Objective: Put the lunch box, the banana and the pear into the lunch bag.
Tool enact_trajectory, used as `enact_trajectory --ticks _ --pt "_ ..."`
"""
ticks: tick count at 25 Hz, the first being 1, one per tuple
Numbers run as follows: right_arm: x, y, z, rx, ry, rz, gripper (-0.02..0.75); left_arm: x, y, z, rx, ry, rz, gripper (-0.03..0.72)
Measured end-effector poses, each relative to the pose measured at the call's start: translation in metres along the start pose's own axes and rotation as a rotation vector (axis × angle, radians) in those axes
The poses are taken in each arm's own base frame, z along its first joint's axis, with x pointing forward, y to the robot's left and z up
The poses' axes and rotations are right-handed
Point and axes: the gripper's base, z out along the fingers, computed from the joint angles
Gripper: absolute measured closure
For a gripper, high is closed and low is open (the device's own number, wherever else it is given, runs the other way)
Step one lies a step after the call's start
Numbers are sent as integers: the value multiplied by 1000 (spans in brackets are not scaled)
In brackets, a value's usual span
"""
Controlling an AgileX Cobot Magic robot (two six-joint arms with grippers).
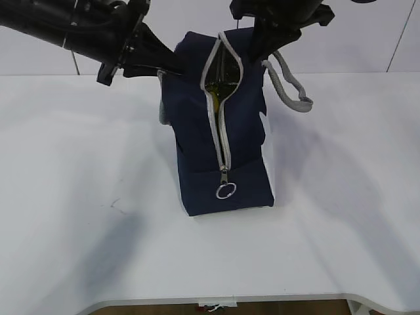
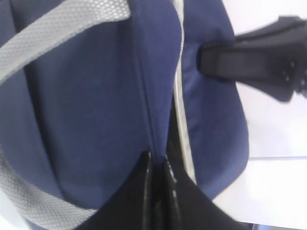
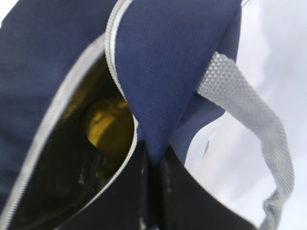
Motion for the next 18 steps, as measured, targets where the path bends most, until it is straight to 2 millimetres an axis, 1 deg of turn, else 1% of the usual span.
enact_trajectory --ticks 4,7,8,10,12,14,15,16,18 --pt "1 -1 2 8 7 -1 724 0 3 10 -9 -10 -9 687" --pt "1 -4 1 37 9 -10 724 0 2 12 -13 -17 -6 680" --pt "1 -4 1 43 9 -10 723 0 2 12 -13 -17 -6 660" --pt "1 -5 2 46 11 0 708 0 2 12 -14 -18 -6 566" --pt "1 -5 2 48 8 6 651 0 2 12 -14 -18 -6 402" --pt "1 -5 2 43 4 14 550 1 0 12 8 -10 -15 279" --pt "0 -5 2 44 2 18 488 2 -2 12 24 4 -20 243" --pt "0 -4 2 42 2 22 427 3 -3 11 41 20 -23 225" --pt "0 -4 2 38 2 29 348 2 -6 6 67 46 -17 219"
